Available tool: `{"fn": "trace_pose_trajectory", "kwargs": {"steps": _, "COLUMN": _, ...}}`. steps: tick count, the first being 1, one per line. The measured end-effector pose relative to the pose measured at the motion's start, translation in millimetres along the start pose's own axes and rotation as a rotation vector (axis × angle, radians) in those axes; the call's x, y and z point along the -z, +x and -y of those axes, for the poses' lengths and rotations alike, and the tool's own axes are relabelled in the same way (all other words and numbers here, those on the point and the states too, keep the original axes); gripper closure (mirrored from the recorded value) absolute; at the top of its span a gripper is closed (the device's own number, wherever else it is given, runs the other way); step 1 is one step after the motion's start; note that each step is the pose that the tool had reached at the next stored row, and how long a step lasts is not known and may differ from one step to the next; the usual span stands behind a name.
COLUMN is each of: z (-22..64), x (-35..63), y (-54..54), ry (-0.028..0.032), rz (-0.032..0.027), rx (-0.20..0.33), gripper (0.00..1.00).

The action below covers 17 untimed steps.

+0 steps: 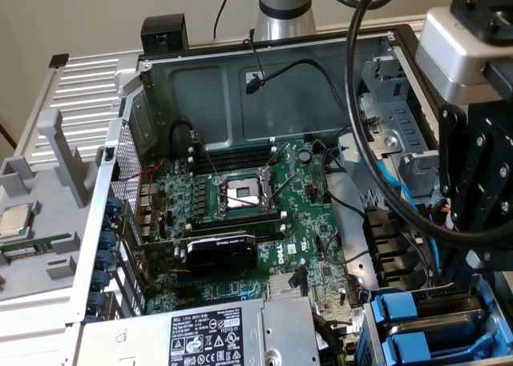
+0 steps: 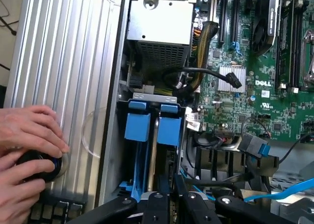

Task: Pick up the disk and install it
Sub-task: 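Insert the first disk wire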

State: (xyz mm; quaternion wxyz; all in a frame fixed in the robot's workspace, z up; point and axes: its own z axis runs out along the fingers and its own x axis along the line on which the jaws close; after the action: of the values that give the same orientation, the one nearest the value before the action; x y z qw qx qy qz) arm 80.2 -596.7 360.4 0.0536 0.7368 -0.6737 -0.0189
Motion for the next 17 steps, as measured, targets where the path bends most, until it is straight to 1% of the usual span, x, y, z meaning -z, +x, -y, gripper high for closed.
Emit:
{"fn": "trace_pose_trajectory", "kwargs": {"steps": 2, "z": 0.7, "x": -0.1, "y": 0.0, "ry": -0.0006, "rz": 0.001, "rx": -0.013, "gripper": 0.83}}
{"fn": "trace_pose_trajectory", "kwargs": {"steps": 6, "z": 0.8, "x": -0.3, "y": 0.0, "ry": -0.0029, "rz": 0.0062, "rx": -0.065, "gripper": 0.83}}
{"fn": "trace_pose_trajectory", "kwargs": {"steps": 8, "z": 0.9, "x": -0.4, "y": -0.1, "ry": -0.0036, "rz": 0.0081, "rx": -0.08, "gripper": 0.83}}
{"fn": "trace_pose_trajectory", "kwargs": {"steps": 17, "z": 0.9, "x": -0.4, "y": -0.2, "ry": -0.004, "rz": 0.0089, "rx": -0.089, "gripper": 0.83}}
